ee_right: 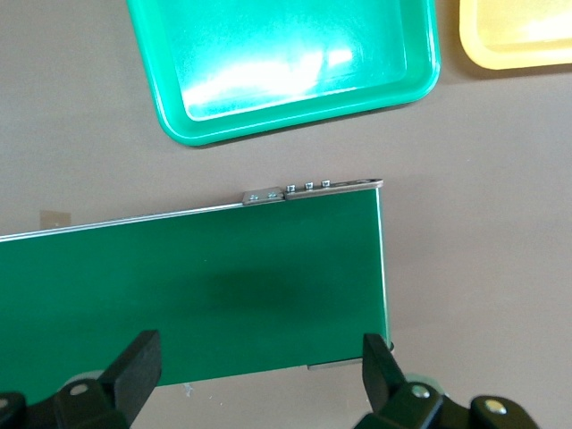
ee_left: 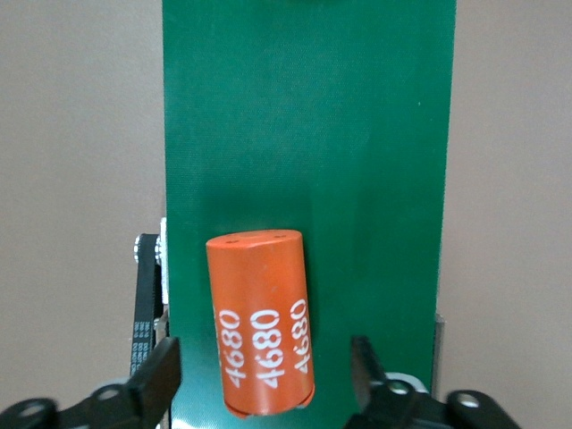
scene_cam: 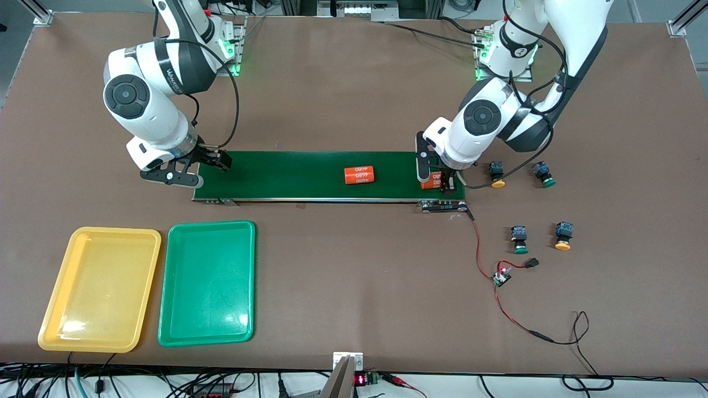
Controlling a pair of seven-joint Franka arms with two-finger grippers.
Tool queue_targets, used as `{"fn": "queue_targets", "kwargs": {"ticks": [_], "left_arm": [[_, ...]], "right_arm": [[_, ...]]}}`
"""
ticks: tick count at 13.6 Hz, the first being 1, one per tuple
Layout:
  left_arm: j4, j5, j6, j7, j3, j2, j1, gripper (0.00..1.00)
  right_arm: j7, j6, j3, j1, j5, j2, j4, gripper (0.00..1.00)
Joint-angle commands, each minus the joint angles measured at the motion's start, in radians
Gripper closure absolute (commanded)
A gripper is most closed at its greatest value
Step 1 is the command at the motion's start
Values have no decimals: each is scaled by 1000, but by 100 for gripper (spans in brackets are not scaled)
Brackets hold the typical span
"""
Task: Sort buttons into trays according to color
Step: 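Place the second cell on the conveyor and open the left gripper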
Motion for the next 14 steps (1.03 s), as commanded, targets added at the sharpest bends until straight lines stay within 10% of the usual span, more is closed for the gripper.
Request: {"fn": "queue_targets", "kwargs": {"ticks": [1, 14], "left_arm": [[-3, 17, -38, -61, -11, -62, 16, 0], [214, -167, -359, -580, 359, -105, 64, 0]], "right_arm": [[-8, -16, 5, 0, -4, 13, 27, 0], [21, -9, 8, 2, -4, 17, 24, 0]]}}
